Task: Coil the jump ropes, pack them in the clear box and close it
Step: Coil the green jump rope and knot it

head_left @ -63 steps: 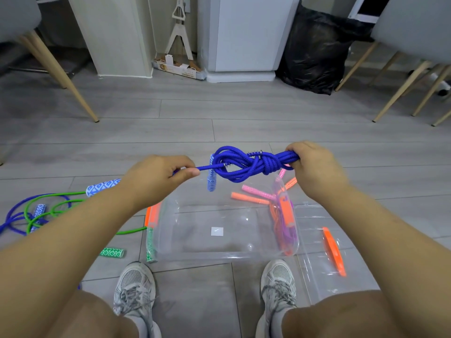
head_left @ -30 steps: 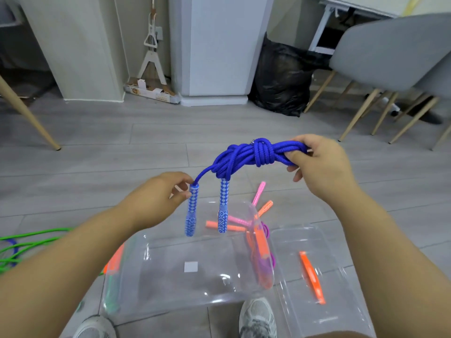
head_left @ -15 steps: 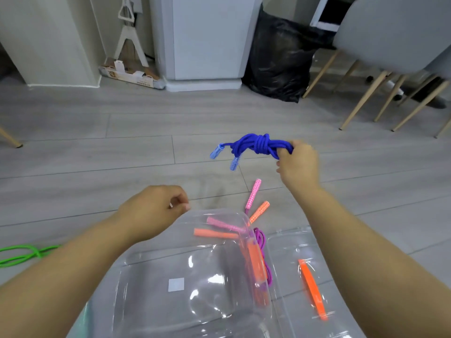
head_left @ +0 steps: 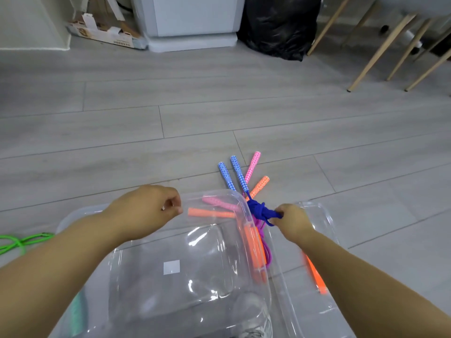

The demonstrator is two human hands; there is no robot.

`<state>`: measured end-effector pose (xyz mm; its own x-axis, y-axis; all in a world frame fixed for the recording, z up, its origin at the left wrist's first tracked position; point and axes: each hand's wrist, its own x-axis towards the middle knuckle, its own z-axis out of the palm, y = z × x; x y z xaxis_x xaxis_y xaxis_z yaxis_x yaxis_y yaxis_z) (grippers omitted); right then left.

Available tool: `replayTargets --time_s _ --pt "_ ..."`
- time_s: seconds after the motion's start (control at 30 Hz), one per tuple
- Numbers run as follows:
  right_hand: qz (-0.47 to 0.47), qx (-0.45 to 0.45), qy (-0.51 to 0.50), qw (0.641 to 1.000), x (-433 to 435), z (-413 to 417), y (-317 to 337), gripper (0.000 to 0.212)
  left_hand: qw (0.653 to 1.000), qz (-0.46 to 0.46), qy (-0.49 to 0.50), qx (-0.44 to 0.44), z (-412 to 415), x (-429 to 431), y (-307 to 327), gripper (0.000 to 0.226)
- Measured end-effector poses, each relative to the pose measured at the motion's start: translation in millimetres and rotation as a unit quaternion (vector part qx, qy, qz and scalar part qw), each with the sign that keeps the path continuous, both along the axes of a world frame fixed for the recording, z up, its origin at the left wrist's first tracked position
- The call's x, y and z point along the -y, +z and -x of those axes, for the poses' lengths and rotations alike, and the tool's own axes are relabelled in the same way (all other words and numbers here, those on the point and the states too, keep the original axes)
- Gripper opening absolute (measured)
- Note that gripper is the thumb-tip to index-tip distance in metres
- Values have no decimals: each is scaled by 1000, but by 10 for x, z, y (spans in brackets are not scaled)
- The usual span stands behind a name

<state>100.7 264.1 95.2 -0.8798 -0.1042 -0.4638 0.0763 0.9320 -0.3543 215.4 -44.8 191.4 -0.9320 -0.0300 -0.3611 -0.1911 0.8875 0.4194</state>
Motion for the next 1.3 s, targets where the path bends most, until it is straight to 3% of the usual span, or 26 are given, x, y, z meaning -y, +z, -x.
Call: replayTargets --time_s 0.2,0.33,0.63,0.87,1.03,1.3 --pt "-86 111 104 985 -204 -123 113 33 999 22 -29 35 -135 -35 15 13" --pt "-117 54 159 979 -212 -164 409 41 995 45 -53 67 -302 -12 102 14" --pt "-112 -47 278 953 325 -557 1300 37 985 112 -73 112 -932 335 331 13" --pt "-140 -74 429 889 1146 -1181 1708 38 987 103 -16 119 -1601 852 434 25" --pt "-155 -95 534 825 1863 -1650 1803 43 980 115 20 158 -2117 1279 384 30" --pt "-124 -79 672 726 2867 -2223 1515 42 967 124 119 190 -2854 2080 90 22"
